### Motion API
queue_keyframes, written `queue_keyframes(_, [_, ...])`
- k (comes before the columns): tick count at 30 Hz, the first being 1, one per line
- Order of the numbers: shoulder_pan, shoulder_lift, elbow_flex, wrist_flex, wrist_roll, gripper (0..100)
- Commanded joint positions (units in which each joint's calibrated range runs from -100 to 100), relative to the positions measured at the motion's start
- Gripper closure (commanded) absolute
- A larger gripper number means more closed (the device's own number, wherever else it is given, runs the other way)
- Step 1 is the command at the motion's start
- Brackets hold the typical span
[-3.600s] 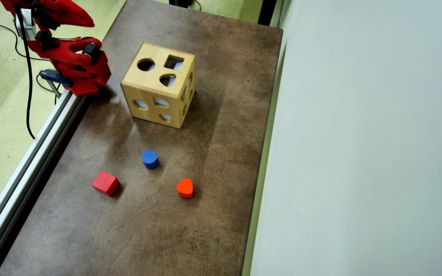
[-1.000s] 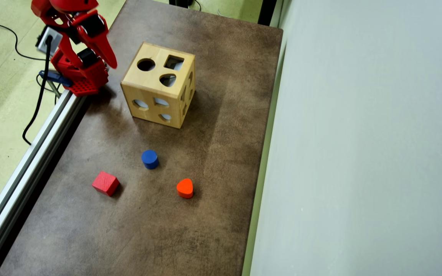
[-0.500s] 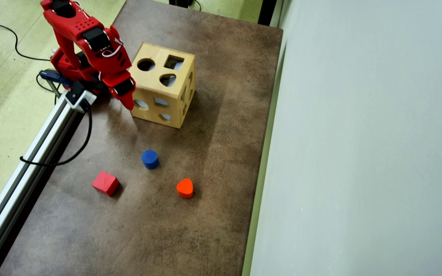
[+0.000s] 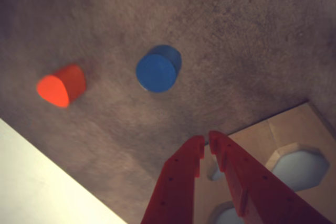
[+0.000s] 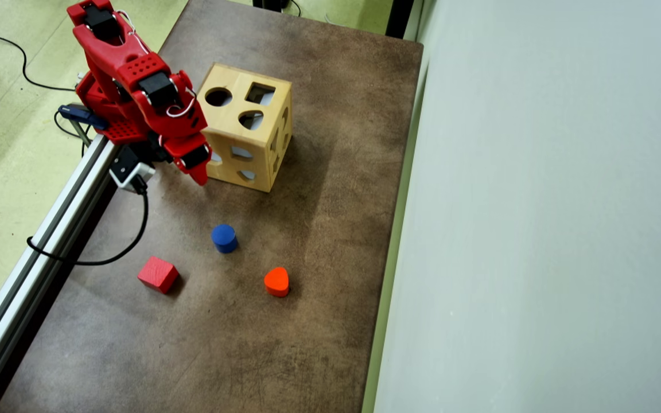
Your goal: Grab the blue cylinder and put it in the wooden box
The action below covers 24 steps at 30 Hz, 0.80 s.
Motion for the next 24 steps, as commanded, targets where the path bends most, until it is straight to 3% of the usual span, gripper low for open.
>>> queue_keyframes(1, [0.19,2.07,-2.85,-1.09,2.59,97])
queue_keyframes(5, [0.27,6.41,-5.09,-3.99,3.08,95])
queue_keyframes(13, [0.27,11.84,-9.56,-5.19,3.13,81])
queue_keyframes(24, [0.27,20.67,-13.86,-5.11,6.59,80])
